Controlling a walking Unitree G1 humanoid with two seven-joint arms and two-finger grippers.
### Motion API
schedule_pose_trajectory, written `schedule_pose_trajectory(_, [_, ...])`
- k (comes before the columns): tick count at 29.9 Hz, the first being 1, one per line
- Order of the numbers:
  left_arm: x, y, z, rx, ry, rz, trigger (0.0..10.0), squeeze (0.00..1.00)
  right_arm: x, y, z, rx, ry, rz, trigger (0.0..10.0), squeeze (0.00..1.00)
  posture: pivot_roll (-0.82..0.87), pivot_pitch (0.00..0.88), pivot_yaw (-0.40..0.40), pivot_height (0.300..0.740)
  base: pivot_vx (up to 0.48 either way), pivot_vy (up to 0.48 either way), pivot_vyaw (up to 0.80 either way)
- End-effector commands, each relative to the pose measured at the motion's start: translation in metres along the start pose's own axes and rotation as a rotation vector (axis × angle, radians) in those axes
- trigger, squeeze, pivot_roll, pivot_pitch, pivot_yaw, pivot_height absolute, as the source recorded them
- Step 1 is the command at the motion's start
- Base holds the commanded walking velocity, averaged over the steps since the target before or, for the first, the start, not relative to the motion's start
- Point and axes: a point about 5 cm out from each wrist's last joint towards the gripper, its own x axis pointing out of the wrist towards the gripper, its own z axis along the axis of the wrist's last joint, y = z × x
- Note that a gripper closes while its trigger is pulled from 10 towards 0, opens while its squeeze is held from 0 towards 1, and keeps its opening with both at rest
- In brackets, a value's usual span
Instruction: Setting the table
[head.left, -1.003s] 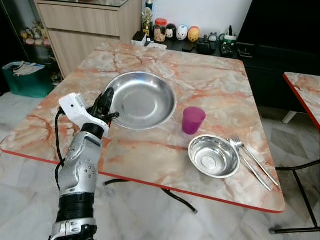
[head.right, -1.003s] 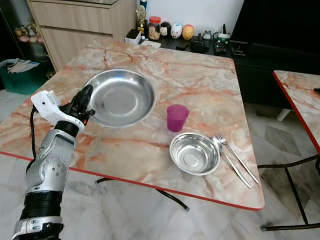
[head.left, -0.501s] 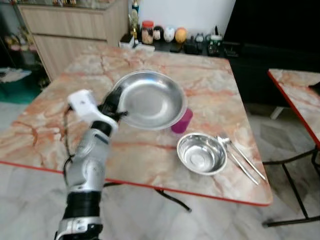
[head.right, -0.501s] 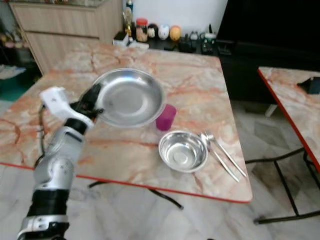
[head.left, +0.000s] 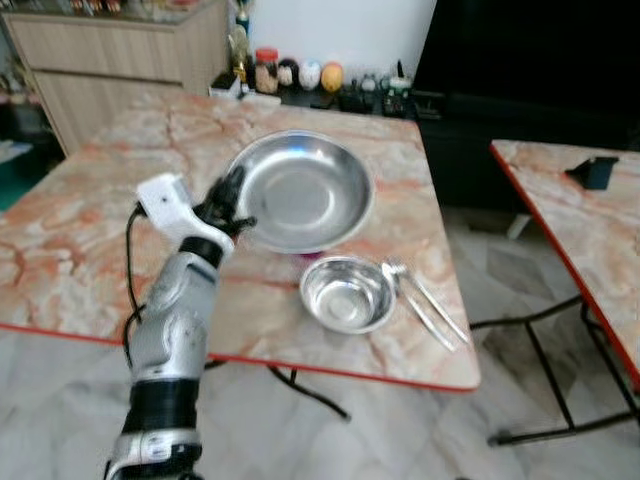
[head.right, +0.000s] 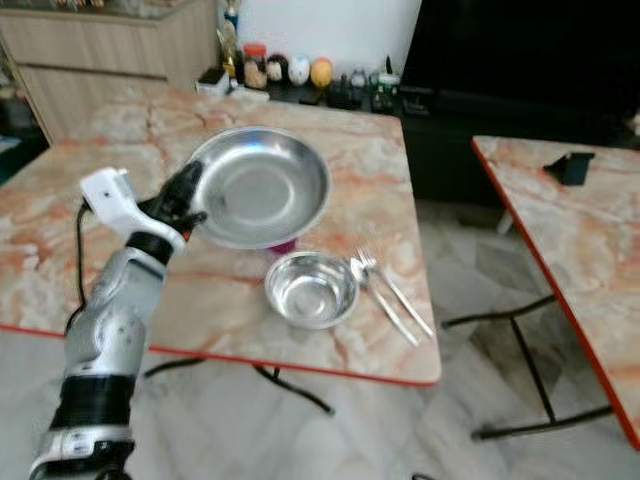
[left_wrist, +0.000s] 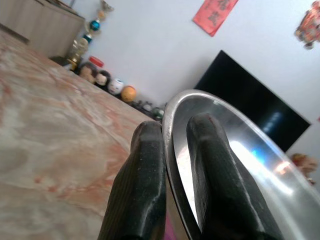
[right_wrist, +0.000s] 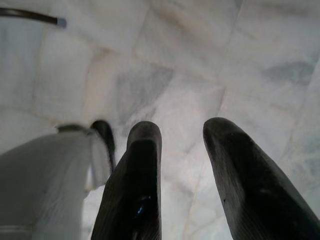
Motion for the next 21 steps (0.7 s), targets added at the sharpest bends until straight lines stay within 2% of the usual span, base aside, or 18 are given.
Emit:
schedule_pose_trajectory(1, [0.0048,-0.0143,0.0008,-0.005,-0.010,-0.040,10.0,0.00,0.0000,-0.0068,0.0025,-0.002,-0.007,-0.015,10.0,0.00,0.14,0.000,-0.086,0.728,0.000,-0.270,0.00])
schedule_pose_trajectory(21, [0.0031,-0.0183,-0.0073,-0.002,0.032,-0.064,10.0,0.00,-0.0004,-0.0044,0.0000,-0.024,0.000,-0.007,10.0,0.00,0.13,0.000,-0.066,0.728,0.000,-0.268,0.00])
